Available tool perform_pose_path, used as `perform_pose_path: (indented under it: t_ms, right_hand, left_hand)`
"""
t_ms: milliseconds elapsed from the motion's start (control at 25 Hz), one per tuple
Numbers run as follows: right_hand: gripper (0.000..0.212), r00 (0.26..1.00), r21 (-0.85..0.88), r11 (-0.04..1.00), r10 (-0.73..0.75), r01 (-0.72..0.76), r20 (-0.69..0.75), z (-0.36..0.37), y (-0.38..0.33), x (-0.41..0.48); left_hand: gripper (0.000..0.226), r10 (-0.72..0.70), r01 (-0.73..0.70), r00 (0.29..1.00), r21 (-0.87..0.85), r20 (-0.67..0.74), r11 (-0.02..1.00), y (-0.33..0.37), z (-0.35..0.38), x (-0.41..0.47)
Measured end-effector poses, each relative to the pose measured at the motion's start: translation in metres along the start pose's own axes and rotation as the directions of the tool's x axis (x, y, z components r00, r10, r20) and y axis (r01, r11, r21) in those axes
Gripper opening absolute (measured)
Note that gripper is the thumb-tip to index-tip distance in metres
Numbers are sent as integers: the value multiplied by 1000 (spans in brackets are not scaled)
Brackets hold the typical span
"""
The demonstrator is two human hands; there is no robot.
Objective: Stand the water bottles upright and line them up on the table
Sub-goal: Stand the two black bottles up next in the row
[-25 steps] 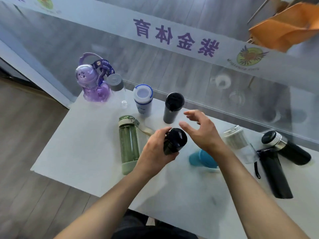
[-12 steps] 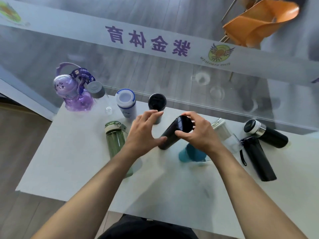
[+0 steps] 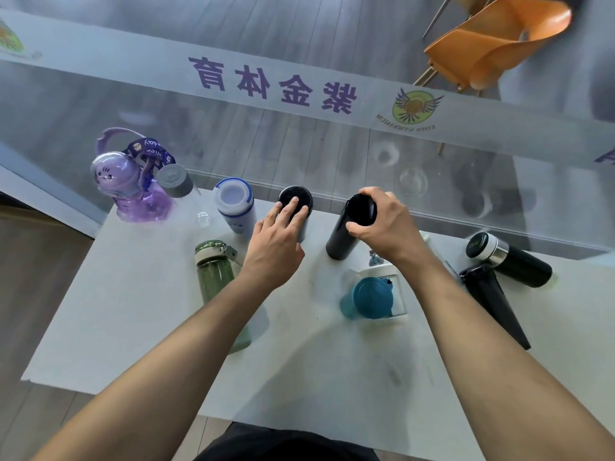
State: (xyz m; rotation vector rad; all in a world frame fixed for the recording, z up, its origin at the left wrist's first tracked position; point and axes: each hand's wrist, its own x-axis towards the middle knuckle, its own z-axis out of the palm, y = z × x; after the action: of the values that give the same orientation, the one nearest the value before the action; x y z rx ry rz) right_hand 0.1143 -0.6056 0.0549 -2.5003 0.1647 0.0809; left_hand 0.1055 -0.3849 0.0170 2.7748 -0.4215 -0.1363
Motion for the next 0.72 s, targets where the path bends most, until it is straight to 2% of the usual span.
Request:
perform_pose_path:
  t_ms: [720]
  right_hand:
    - [55,998,-2,999,36,-36,-58,5,-6,0]
  left_hand:
    - [72,-9,7,999,50,45,999,0,-5,4]
